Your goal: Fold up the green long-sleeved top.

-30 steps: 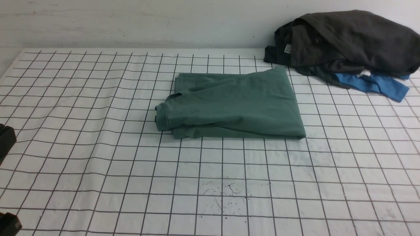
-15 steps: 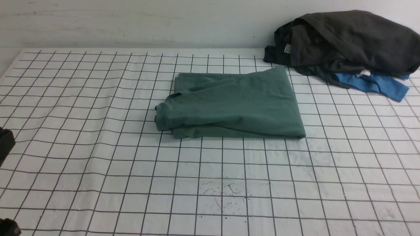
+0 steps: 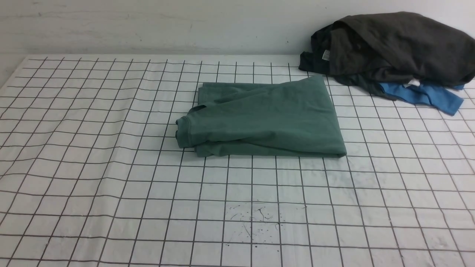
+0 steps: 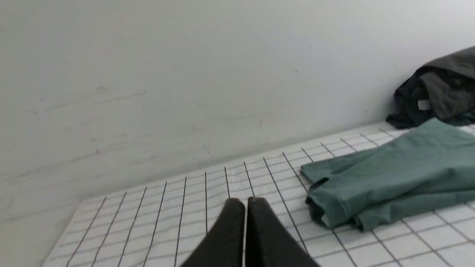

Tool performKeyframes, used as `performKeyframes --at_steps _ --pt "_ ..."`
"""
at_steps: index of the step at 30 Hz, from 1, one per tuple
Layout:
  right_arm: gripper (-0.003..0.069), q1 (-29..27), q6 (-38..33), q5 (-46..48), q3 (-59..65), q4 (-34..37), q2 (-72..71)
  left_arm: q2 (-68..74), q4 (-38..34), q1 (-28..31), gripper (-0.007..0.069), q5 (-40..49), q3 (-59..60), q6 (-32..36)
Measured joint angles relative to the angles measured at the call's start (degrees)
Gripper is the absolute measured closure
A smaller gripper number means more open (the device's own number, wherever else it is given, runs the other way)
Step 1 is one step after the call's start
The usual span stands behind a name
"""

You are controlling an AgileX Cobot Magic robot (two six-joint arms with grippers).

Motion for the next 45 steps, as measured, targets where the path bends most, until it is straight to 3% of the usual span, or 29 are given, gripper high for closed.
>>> performKeyframes --at_steps 3,8,12,16,45 --pt "0.0673 0.0 0.0 0.0 0.0 0.0 0.0 -0.1 3.2 1.2 0.0631 -0.9 3.0 -3.5" --pt "0.0673 0.0 0.0 0.0 0.0 0.0 0.0 -0.1 15.5 2.9 0.0631 -3.5 9.4 -17.7" --pt "0.0673 0.0 0.0 0.1 0.0 0.0 0.0 -0.1 19.1 2.5 0.0631 6.3 9.6 -23.8" --pt "0.0673 0.0 0.1 0.1 0.0 -0.1 0.0 -0.1 19.1 2.0 0.0631 9.6 9.4 -23.9" --pt "0.0673 0.0 0.2 0.1 -0.1 -0.1 0.0 -0.1 19.1 2.0 0.0631 9.2 9.4 -23.9"
